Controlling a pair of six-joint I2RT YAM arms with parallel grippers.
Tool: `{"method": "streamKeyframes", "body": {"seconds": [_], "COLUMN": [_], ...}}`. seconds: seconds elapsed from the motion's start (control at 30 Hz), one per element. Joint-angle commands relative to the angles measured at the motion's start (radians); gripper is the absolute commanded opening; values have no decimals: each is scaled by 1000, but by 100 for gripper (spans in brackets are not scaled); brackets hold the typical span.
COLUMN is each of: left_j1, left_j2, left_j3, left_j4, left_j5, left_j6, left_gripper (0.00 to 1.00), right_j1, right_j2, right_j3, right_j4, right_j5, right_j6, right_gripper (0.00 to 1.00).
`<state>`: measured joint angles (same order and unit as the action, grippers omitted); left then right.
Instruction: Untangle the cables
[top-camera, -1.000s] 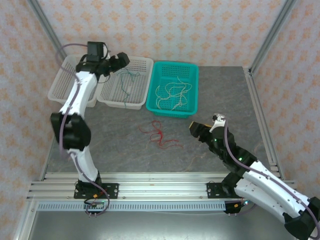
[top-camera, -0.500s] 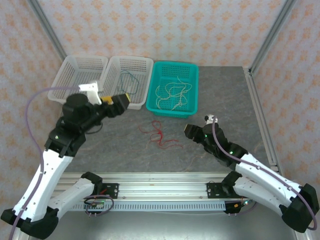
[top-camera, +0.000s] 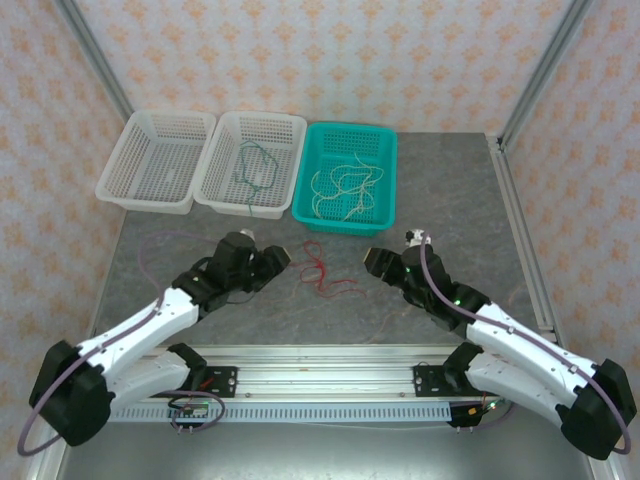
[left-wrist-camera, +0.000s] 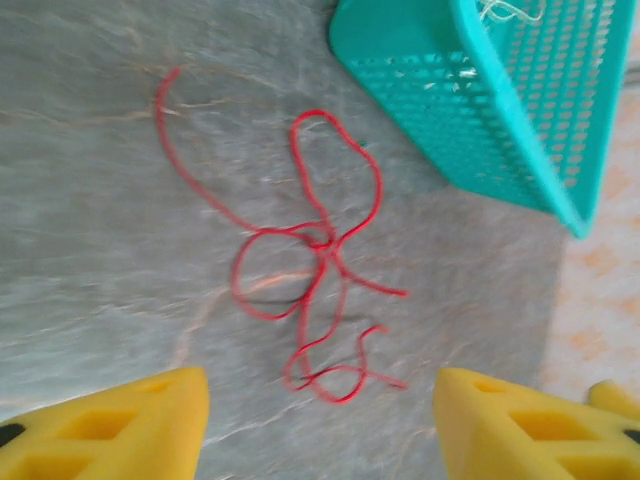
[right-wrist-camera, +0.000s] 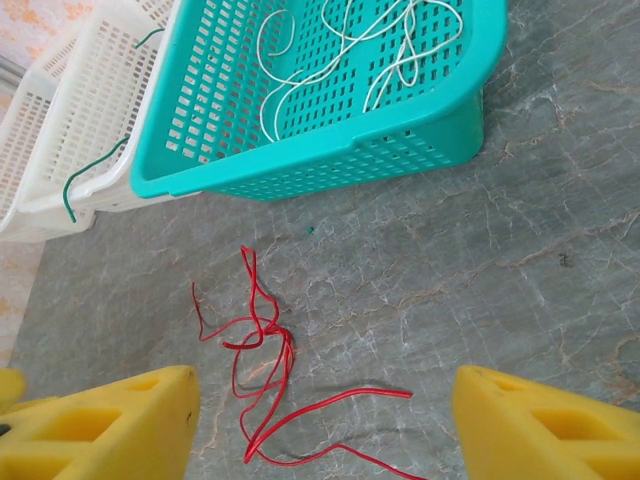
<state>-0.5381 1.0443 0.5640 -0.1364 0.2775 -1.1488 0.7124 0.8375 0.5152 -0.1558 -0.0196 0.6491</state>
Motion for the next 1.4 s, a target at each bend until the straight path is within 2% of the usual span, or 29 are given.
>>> {"method": "streamKeyframes", "body": {"seconds": [0.0,0.17,0.33,0.5,0.67,0.77,0.9,1.03,1.1,1.23,1.3,1.37], "left_j1": [-17,-22,-21,-21,-21,-21,-22,-22,-21,-20,-21,-23], "left_j2": [95,211,304,444,510,549,607,609,598,567,531,474], "left_j3": [-62,42,100,145,218,240,234,240,248,261,269,300], "left_j4": [288,145,64,94,74,68,106,93,64,23,-4,-69], "left_j5": [-23,-34,-48,20,-15,-26,-4,-19,-38,-49,-56,-75], "left_j6": [-303,-347,-434,-452,-412,-412,-430,-414,-396,-354,-323,-237], "left_gripper": [58,56,61,62,61,54,40,32,24,2,0,0], "right_j1": [-2,-2,-2,-2,-1,-2,-2,-2,-2,-2,8,51], "right_j2": [-24,-40,-55,-85,-108,-117,-137,-153,-153,-126,-98,-57], "right_j3": [-20,-22,-24,-27,-29,-28,-26,-26,-26,-7,8,27], "right_j4": [19,12,9,1,-23,-37,-54,-67,-64,-43,-10,14], "right_j5": [12,24,38,56,65,67,73,81,80,36,-42,-64], "right_j6": [17,14,-3,-14,-18,-16,-15,-16,-13,-40,-136,-207], "right_gripper": [68,68,69,69,69,69,69,69,69,69,69,70]}}
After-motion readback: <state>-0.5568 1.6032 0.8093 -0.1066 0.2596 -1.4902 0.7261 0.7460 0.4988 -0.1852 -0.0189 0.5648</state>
